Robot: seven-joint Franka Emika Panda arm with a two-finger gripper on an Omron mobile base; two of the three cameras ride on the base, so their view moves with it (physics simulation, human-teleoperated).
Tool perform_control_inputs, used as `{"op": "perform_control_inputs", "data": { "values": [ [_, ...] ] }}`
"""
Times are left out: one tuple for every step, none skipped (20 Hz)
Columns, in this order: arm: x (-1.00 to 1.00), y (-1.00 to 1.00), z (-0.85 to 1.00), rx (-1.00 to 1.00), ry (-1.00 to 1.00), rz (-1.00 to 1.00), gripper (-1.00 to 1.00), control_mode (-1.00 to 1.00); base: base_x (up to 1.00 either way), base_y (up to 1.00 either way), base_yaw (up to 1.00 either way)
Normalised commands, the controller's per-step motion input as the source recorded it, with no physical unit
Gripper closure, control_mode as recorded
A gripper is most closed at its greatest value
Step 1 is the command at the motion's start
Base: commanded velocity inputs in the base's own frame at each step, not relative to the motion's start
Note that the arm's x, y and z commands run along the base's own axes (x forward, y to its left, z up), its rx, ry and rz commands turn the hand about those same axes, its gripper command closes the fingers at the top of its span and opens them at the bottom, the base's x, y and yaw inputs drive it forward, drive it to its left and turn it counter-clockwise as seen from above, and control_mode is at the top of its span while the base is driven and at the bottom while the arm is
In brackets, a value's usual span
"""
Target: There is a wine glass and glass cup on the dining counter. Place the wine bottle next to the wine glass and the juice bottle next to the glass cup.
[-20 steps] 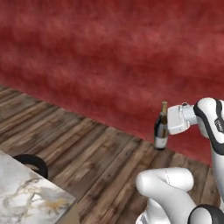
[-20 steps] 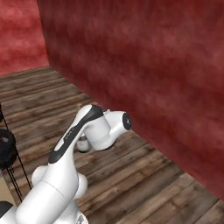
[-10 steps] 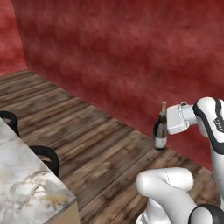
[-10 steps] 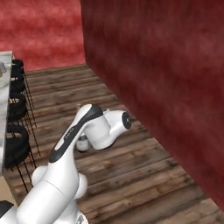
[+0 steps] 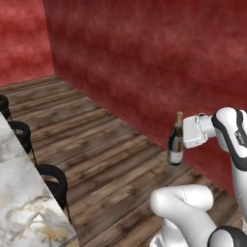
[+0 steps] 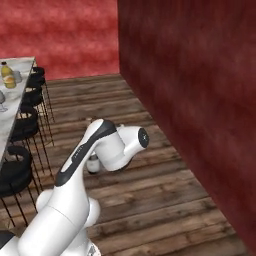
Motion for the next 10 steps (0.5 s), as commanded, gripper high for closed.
{"op": "perform_control_inputs", "data": {
  "values": [
    [0.00, 0.00, 0.00, 0.00, 0.00, 0.00, 1.00, 1.00, 0.59, -0.21, 0.30],
    [0.00, 0.00, 0.00, 0.00, 0.00, 0.00, 1.00, 1.00, 0.59, -0.21, 0.30],
    [0.00, 0.00, 0.00, 0.00, 0.00, 0.00, 1.00, 1.00, 0.59, -0.21, 0.30],
    [0.00, 0.00, 0.00, 0.00, 0.00, 0.00, 1.00, 1.00, 0.59, -0.21, 0.30],
    [0.00, 0.00, 0.00, 0.00, 0.00, 0.00, 1.00, 1.00, 0.59, -0.21, 0.30],
    [0.00, 0.00, 0.00, 0.00, 0.00, 0.00, 1.00, 1.00, 0.59, -0.21, 0.30],
    [0.00, 0.00, 0.00, 0.00, 0.00, 0.00, 1.00, 1.00, 0.60, -0.21, 0.29],
    [0.00, 0.00, 0.00, 0.00, 0.00, 0.00, 1.00, 1.00, 0.60, -0.21, 0.29],
    [0.00, 0.00, 0.00, 0.00, 0.00, 0.00, 1.00, 1.00, 0.61, -0.21, 0.29],
    [0.00, 0.00, 0.00, 0.00, 0.00, 0.00, 1.00, 1.00, 0.61, -0.21, 0.29]
  ]
}}
